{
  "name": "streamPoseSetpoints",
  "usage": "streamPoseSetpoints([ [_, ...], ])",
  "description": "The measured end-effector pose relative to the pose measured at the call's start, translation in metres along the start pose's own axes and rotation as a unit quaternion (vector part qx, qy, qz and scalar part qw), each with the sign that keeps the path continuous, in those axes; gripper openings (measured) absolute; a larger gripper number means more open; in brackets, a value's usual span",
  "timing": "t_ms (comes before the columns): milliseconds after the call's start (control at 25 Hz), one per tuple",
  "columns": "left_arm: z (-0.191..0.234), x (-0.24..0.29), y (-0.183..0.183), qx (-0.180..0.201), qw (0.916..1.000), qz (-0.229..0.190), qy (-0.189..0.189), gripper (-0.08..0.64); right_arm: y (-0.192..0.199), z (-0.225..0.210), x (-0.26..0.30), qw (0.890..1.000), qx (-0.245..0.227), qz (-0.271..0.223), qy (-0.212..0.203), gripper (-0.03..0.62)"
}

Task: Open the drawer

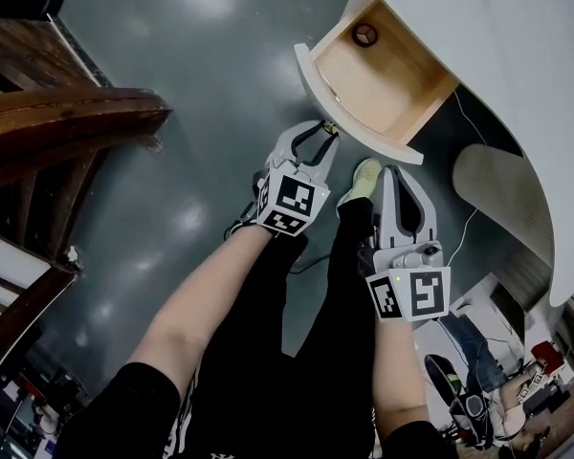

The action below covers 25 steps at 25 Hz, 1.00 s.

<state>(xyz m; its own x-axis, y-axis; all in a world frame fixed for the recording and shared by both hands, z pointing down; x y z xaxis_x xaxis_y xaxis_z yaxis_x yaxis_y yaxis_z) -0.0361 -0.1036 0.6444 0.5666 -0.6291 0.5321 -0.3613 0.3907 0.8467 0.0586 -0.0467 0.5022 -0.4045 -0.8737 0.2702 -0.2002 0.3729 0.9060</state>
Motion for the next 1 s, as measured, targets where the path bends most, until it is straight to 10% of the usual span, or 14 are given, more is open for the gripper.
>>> streamPoseSetpoints([
  [480,-0.011,-0.048,-0.042,-0.013,0.9998,0.003,0.012,0.109,-0.048,0.016,-0.013,1.0,-0.001,-0.014,-0.006,0.014],
  [1000,-0.009,-0.128,-0.197,-0.03,0.9951,-0.093,0.012,0.044,-0.133,0.039,-0.034,0.999,-0.024,-0.04,-0.013,0.013],
])
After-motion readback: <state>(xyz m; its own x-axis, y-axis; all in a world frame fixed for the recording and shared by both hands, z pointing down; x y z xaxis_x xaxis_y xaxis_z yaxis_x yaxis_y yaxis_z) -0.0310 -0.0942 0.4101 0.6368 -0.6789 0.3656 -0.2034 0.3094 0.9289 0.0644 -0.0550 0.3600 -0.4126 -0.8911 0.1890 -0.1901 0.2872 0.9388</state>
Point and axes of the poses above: the fingertips, and each gripper's own axes: x forward along the fingers, z to its left, y out of its underside, the point moved 4 cm from there along -x, backward along the fingers, and after that the axes turned 8 degrees about -y, right-handed, at the moved point
